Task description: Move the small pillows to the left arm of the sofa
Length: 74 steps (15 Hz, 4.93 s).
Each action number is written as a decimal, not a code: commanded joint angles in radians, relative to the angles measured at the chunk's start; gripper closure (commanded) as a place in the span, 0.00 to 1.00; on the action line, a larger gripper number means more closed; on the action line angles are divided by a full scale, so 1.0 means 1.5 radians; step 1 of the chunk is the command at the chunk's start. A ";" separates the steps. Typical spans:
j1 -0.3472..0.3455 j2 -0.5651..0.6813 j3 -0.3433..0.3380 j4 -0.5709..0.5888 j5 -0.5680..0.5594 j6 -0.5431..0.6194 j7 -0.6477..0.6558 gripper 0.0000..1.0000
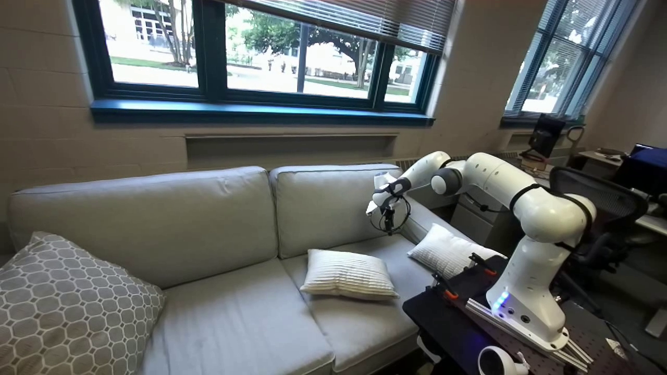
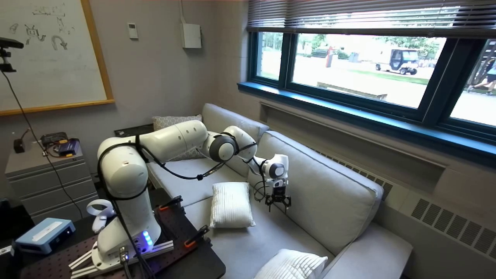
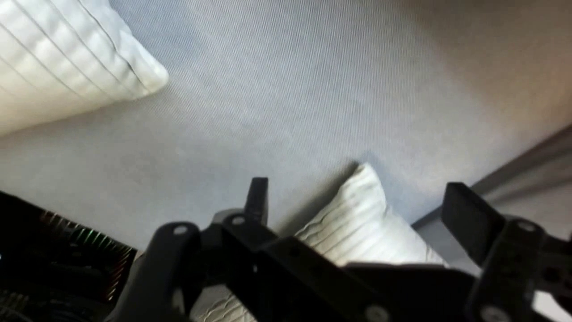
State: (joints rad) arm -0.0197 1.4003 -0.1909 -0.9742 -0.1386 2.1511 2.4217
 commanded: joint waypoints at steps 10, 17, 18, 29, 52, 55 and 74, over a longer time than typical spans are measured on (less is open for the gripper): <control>0.072 -0.103 0.192 -0.236 -0.017 0.351 -0.239 0.00; 0.091 -0.123 0.246 -0.268 0.071 0.388 -0.422 0.00; 0.091 -0.129 0.252 -0.275 0.088 0.387 -0.438 0.00; 0.140 -0.086 0.203 -0.203 0.172 0.321 -0.453 0.00; 0.386 0.051 -0.070 0.023 0.366 -0.033 0.121 0.00; 0.407 0.051 -0.115 0.009 0.392 -0.047 0.121 0.00; 0.361 0.048 -0.062 0.004 0.251 -0.032 0.121 0.93</control>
State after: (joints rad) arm 0.5424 1.4722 -0.3099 -0.9748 0.2649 2.1029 2.6027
